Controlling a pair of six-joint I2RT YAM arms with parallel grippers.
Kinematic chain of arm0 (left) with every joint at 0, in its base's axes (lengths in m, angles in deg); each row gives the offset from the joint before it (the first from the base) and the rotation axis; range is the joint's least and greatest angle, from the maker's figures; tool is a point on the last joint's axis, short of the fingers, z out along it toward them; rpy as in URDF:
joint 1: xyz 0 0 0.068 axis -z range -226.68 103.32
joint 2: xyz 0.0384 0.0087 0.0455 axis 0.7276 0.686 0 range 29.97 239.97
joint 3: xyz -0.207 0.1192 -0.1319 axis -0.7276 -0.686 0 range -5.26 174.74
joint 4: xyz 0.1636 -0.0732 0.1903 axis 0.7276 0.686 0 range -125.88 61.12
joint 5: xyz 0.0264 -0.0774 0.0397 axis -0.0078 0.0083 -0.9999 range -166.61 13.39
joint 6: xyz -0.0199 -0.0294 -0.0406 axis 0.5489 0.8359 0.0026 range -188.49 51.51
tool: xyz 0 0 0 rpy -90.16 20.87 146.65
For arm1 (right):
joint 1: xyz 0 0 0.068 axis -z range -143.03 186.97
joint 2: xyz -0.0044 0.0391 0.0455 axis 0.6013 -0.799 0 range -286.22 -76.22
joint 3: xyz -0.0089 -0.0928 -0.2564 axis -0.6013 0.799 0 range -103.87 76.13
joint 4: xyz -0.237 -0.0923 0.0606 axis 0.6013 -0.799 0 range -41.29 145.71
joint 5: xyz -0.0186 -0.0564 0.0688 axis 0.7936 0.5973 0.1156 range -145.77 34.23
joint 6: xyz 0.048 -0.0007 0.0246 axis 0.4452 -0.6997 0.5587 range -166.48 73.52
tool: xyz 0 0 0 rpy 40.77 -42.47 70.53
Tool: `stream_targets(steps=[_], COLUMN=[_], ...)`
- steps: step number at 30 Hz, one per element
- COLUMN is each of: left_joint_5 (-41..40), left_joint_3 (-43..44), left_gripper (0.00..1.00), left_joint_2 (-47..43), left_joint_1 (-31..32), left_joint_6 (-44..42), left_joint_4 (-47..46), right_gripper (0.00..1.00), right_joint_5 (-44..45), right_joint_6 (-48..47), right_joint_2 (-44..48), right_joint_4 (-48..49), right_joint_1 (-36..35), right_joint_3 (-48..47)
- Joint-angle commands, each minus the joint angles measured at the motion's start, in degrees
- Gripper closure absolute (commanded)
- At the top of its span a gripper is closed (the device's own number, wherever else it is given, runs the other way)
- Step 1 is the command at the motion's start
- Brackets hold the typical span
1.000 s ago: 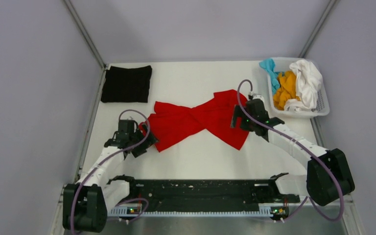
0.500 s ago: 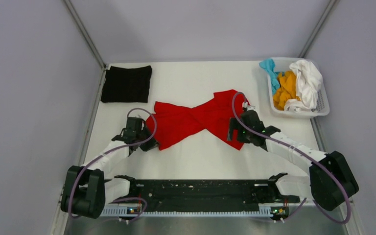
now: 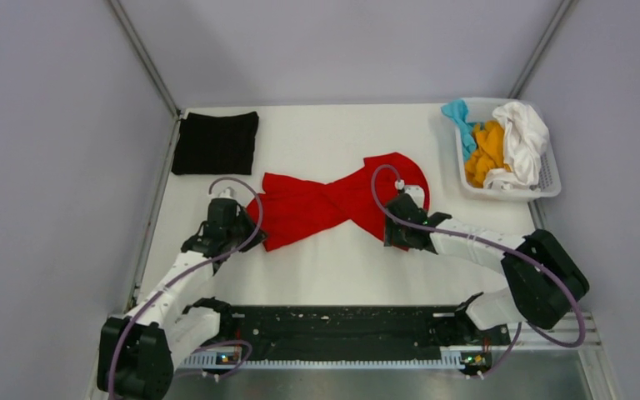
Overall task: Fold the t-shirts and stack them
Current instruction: Flatten out the tshirt
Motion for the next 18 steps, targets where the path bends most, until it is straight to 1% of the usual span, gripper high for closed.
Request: stream_targets(steps=[1,2,3,4,5,6,9,11,15,18], left_joint_5=[-1.60,-1.59,-1.76,-2.30,-3.19,-4.11,-8.61,-11.98,-16.01,-18.51], left_joint_3=[2.70,2.97,3.36,4.24,5.18,6.64,11.49,15.21,22.87,29.41], left_gripper=[1.00,1.00,1.00,1.00,1.00,1.00,1.00,1.00,1.00,1.00], left_joint_2=[-1.01,-0.95,-0.99,-0.99,-1.12,-1.30,-2.86,-5.16,-9.39,-12.43], left_joint_1=[0.21,0.21,0.21,0.21,0.21,0.21,0.18,0.21,0.21,0.21], left_joint_6=[-1.28,-1.30,-1.41,-1.55,-1.67,-2.05,-3.05,-3.75,-5.83,-7.43], left_joint_4=[-0.72,-0.89,-1.03,-0.93,-0.20,0.49,2.54,3.51,4.78,6.67], right_gripper=[0.45,0.54,0.68,0.85,0.94,1.00,1.00,1.00,1.00,1.00], right_joint_5=[4.71,5.87,7.20,8.66,10.45,12.17,17.46,20.08,24.56,26.04], right_joint_6=[2.86,3.65,4.30,4.87,5.15,5.11,4.26,2.64,-2.72,-7.69], right_joint_2=[-5.01,-5.82,-5.99,-5.91,-5.37,-4.46,0.02,4.66,14.20,20.49], right_joint_4=[-1.48,-2.06,-2.46,-2.88,-3.46,-4.27,-6.97,-7.36,-7.39,-7.29], right_joint_1=[-2.30,-2.43,-2.42,-2.45,-2.44,-2.47,-2.45,-2.45,-2.44,-2.40], right_joint_3=[-1.47,-1.79,-2.05,-2.43,-3.09,-4.01,-8.27,-11.30,-18.45,-24.56])
